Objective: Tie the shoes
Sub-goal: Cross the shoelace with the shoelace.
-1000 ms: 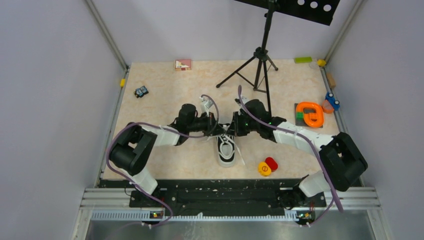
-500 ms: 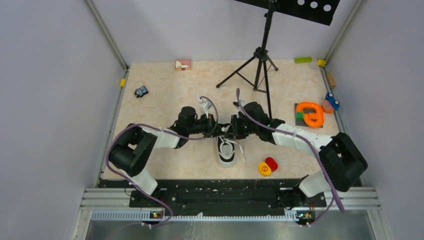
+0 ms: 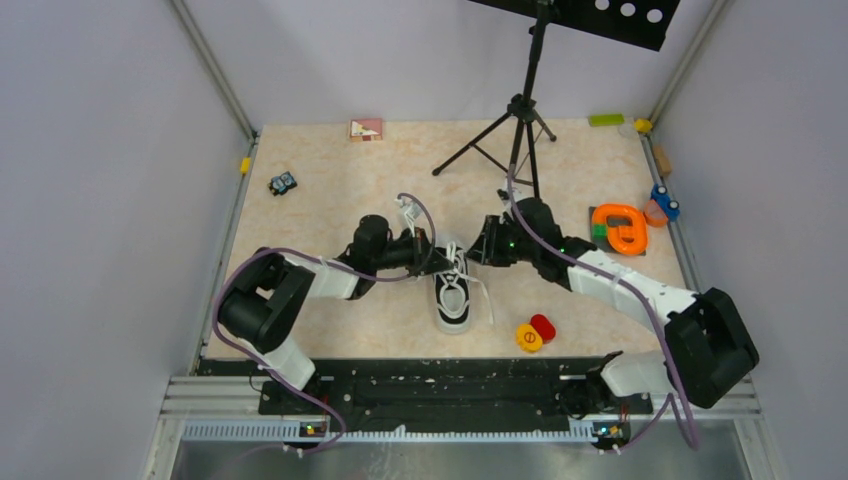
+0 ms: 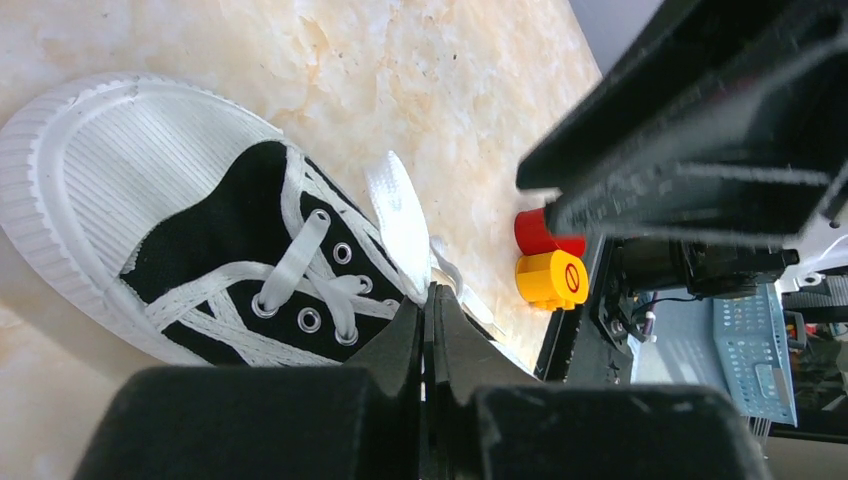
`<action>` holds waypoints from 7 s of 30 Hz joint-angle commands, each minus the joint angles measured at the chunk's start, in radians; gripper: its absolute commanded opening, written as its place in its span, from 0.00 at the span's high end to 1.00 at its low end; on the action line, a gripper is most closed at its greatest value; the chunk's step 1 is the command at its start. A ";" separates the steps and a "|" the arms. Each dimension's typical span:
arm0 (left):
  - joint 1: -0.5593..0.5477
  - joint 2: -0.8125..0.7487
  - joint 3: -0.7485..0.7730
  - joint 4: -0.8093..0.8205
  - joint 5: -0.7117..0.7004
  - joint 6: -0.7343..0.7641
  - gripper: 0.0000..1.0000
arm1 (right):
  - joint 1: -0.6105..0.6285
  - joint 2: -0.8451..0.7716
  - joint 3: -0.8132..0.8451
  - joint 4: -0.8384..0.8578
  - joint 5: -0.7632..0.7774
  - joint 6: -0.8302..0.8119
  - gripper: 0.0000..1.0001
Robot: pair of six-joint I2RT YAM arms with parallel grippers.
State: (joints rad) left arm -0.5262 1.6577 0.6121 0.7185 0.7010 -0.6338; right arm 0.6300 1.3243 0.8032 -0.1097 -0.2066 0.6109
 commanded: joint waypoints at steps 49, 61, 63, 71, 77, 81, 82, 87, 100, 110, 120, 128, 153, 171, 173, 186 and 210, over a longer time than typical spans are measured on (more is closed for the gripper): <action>0.000 -0.031 0.011 -0.022 -0.035 0.130 1.00 | -0.121 0.195 -0.140 0.509 -0.387 0.218 0.73; 0.000 -0.033 0.016 -0.013 -0.027 0.119 1.00 | -0.121 0.231 -0.106 0.467 -0.367 0.201 0.74; 0.000 -0.036 0.017 -0.013 -0.026 0.118 1.00 | -0.121 0.236 -0.102 0.461 -0.352 0.201 0.76; 0.000 -0.054 0.008 0.005 -0.026 0.129 1.00 | -0.122 0.258 -0.078 0.458 -0.346 0.203 0.81; 0.004 -0.055 0.005 0.057 -0.016 0.089 1.00 | -0.124 0.263 -0.064 0.439 -0.356 0.186 0.82; 0.004 -0.048 0.010 0.088 -0.007 0.056 1.00 | -0.124 0.260 -0.067 0.443 -0.369 0.182 0.83; 0.003 -0.046 0.011 0.094 -0.008 0.053 1.00 | -0.125 0.258 -0.069 0.445 -0.369 0.182 0.83; 0.003 -0.041 0.020 0.061 -0.022 0.078 1.00 | -0.132 0.241 -0.091 0.487 -0.383 0.204 0.84; 0.003 -0.044 0.013 0.048 -0.015 0.083 1.00 | -0.131 0.268 -0.065 0.508 -0.489 0.183 0.83; 0.003 -0.039 0.016 0.053 -0.001 0.079 1.00 | -0.113 0.295 -0.036 0.515 -0.515 0.177 0.85; 0.003 -0.036 0.012 0.054 0.008 0.080 1.00 | -0.086 0.317 0.013 0.510 -0.563 0.162 0.91; 0.003 -0.031 0.013 0.046 0.011 0.090 1.00 | -0.078 0.329 0.025 0.521 -0.601 0.167 0.86; 0.002 -0.001 0.017 0.009 0.035 0.153 1.00 | -0.079 0.317 0.001 0.655 -0.670 0.230 0.77; 0.002 0.065 0.004 0.203 0.211 0.241 1.00 | -0.104 0.285 -0.026 0.597 -0.685 0.179 0.90; 0.002 0.080 0.015 0.208 0.250 0.254 1.00 | -0.115 0.279 -0.032 0.593 -0.689 0.176 0.87; 0.003 0.110 0.047 0.177 0.290 0.299 1.00 | -0.145 0.293 -0.067 0.744 -0.747 0.261 0.86; 0.008 0.168 0.055 0.244 0.307 0.289 1.00 | -0.142 0.320 -0.011 0.702 -0.842 0.220 0.81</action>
State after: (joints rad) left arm -0.4900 1.7798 0.6437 0.9836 1.0199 -0.3527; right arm 0.4553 1.6642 0.6998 0.4118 -0.8856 0.8101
